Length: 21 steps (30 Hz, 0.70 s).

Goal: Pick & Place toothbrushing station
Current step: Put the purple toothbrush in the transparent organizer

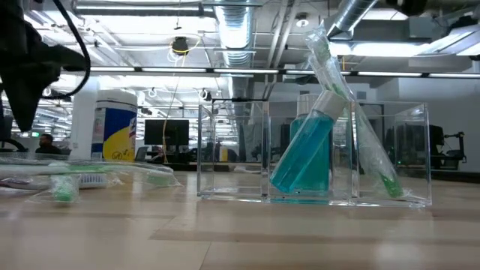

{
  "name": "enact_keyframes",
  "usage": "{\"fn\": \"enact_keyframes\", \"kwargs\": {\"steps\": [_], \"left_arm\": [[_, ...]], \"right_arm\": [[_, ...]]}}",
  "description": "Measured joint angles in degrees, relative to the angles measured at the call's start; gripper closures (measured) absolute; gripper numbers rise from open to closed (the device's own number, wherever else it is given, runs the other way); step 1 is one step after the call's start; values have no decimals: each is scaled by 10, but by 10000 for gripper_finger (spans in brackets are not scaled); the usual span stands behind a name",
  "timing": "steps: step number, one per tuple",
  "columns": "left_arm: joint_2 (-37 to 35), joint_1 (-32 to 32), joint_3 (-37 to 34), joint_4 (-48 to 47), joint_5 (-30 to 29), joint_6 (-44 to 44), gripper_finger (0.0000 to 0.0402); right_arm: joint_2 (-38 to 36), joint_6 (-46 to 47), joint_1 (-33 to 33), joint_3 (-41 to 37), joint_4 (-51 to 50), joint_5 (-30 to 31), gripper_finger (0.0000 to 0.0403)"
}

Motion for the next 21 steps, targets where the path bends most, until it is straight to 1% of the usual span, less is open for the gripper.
{"fn": "enact_keyframes", "kwargs": {"steps": [2,5,7,11,18,21], "left_arm": [[23,-2,0,30,22,17,257],[59,-2,0,61,76,34,257],[74,-2,0,66,103,39,258],[82,0,-7,79,104,36,268],[81,-1,-85,214,110,-7,290],[79,-1,-100,227,114,-16,295]], "right_arm": [[0,-1,-5,0,8,-5,248],[0,-4,-12,0,26,-20,250],[0,-3,-18,0,35,-34,250],[0,-3,-25,0,48,-45,249],[0,-4,-31,0,57,-63,252],[0,-3,-31,0,58,-63,256]]}}
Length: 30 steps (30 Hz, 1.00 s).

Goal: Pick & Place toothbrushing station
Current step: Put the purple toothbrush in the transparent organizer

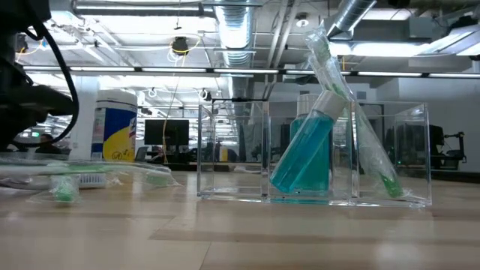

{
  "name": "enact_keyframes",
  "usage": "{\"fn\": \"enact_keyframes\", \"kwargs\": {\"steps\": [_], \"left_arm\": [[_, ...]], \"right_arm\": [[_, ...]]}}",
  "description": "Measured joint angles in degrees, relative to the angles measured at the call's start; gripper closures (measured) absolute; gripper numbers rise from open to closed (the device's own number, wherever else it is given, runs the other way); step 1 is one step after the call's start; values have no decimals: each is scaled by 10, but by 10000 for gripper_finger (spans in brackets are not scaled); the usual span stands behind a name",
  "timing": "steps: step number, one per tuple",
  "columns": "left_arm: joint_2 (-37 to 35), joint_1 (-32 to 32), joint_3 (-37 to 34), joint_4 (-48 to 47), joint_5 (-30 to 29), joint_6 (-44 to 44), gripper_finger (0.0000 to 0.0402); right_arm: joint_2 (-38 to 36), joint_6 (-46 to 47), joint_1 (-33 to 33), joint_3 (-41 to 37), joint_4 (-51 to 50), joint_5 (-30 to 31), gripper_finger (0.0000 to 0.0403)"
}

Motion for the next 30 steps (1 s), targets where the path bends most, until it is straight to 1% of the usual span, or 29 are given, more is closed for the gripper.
{"fn": "enact_keyframes", "kwargs": {"steps": [5,7,9,10,15,21,23,27,28,30], "left_arm": [[0,0,-9,4,2,30,303],[0,0,-11,3,1,49,326],[-5,0,-12,7,-17,64,368],[-11,-1,-13,14,-42,71,382],[-70,2,-17,1,-165,73,393],[-174,6,-16,-7,-252,84,395],[-212,5,-16,0,-287,112,395],[-283,7,-15,22,-408,209,395],[-298,11,-15,23,-423,229,395],[-319,21,-15,26,-431,268,395]], "right_arm": [[0,3,-2,0,2,1,263],[0,4,-5,0,2,1,266],[0,4,-9,0,2,1,268],[0,4,-13,0,2,1,269],[0,4,-23,0,2,-2,270],[0,6,-33,0,2,-28,271],[0,9,-33,0,1,-28,272],[0,8,-33,0,1,-28,275],[0,8,-33,0,1,-28,275],[0,7,-35,0,1,-28,275]]}}
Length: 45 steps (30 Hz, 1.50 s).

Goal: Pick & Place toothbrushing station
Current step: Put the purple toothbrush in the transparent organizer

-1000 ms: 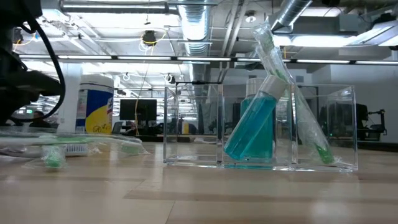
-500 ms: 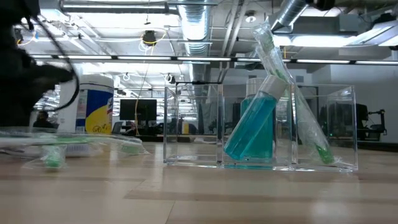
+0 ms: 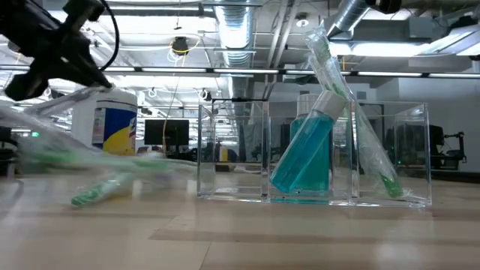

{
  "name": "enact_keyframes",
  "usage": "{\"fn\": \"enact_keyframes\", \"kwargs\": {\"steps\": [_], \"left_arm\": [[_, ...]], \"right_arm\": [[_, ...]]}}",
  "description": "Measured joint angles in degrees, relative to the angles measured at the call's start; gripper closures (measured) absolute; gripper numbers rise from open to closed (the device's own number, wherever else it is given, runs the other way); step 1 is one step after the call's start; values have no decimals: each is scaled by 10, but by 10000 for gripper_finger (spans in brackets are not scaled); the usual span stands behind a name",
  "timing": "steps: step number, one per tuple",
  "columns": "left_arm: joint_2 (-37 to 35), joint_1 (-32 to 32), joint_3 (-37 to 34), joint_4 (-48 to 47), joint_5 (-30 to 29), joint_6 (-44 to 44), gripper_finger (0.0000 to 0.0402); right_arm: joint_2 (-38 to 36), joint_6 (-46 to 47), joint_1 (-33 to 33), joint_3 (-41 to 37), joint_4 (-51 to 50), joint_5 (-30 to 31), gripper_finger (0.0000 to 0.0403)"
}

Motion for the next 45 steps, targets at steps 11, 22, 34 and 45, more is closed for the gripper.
{"fn": "enact_keyframes", "kwargs": {"steps": [11,22,34,45], "left_arm": [[-13,39,1,338,-58,431,396],[110,91,2,601,-24,612,396],[326,94,75,711,55,629,396],[415,95,128,774,84,687,396]], "right_arm": [[0,2,-6,0,3,0,276],[0,2,-25,0,11,-15,276],[0,13,-25,0,14,-15,276],[0,27,-25,0,10,-32,276]]}}
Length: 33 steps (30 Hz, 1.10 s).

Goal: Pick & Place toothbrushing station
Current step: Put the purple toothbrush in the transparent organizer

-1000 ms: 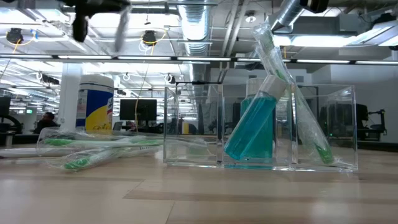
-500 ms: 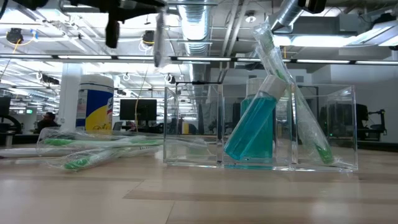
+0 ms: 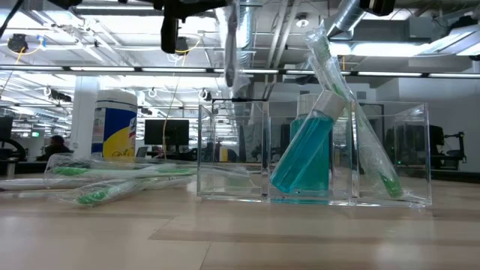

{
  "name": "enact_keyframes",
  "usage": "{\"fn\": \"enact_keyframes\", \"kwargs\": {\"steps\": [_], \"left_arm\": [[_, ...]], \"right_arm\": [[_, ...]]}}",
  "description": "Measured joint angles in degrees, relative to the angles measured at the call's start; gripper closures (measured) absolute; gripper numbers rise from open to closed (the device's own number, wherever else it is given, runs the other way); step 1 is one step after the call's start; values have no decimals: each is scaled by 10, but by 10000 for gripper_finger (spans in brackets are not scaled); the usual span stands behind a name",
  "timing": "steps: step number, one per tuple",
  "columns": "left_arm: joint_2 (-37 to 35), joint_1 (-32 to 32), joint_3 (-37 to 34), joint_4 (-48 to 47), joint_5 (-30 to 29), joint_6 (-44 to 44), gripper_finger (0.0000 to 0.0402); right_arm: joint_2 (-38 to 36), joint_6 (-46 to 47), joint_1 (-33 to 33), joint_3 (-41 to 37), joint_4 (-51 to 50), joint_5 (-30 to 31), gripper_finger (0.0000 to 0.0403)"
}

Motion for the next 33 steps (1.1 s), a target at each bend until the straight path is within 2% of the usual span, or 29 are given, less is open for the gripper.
{"fn": "enact_keyframes", "kwargs": {"steps": [22,26,29,33], "left_arm": [[153,-21,0,42,29,-20,396],[183,-20,0,80,62,-35,393],[190,-20,0,87,85,-49,376],[177,-20,-1,85,88,-52,330]], "right_arm": [[0,31,0,0,-7,-15,276],[0,31,0,0,-7,-15,276],[0,31,0,0,-7,-15,276],[0,31,0,0,-7,-15,276]]}}
